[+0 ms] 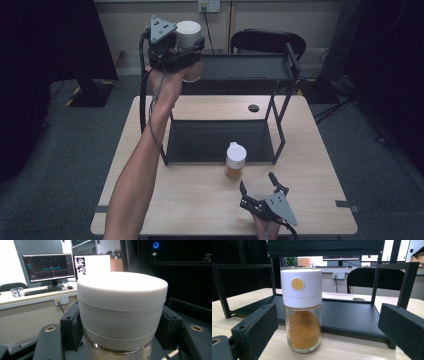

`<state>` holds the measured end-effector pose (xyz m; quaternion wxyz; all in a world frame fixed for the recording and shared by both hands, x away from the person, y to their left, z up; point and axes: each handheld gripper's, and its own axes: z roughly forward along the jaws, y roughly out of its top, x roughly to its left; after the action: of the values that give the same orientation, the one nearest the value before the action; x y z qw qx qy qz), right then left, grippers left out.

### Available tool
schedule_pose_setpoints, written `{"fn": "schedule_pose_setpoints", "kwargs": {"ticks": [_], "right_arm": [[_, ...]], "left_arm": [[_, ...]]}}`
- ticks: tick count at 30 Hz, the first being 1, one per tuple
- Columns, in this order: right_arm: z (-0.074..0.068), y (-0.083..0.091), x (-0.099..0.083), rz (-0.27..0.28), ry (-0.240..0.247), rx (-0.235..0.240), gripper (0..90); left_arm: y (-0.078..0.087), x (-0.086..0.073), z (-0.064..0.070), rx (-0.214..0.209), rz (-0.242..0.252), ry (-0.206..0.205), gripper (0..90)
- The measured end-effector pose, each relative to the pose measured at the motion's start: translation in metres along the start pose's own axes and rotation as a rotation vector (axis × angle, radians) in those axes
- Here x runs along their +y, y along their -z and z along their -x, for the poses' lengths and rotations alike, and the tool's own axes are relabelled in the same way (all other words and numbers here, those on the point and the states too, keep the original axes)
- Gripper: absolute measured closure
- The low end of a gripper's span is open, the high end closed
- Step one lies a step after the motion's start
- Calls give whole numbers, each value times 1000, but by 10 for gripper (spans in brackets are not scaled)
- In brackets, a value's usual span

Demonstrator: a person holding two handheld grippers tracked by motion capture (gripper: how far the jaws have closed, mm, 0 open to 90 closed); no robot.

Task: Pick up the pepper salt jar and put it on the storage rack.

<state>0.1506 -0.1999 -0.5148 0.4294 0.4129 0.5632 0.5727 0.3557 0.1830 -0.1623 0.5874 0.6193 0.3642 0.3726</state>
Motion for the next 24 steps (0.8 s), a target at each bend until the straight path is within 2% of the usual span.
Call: {"fn": "schedule_pose_setpoints", "kwargs": {"ticks": [3, 6, 7, 9, 14, 17, 24], "right_arm": [[0, 0, 0, 0, 0, 0, 13], [0, 0, 0, -1, 0, 0, 13], [0, 0, 0, -1, 0, 0, 13], [0, 0, 0, -1, 1, 0, 13], [0, 0, 0, 0, 0, 1, 13], [0, 0, 0, -1, 0, 1, 12], [0, 0, 0, -1, 0, 1, 12]], "left_arm": [[-10, -1, 0, 19, -10, -4, 347], [-14, -2, -1, 25, -7, -2, 347], [-17, -4, -2, 30, -2, 15, 347], [-20, -3, -3, 34, -14, 12, 347], [-23, -6, -4, 42, -17, 23, 347], [-24, -6, -3, 42, -27, 13, 347], [-25, -8, -5, 37, -17, 29, 347]]}}
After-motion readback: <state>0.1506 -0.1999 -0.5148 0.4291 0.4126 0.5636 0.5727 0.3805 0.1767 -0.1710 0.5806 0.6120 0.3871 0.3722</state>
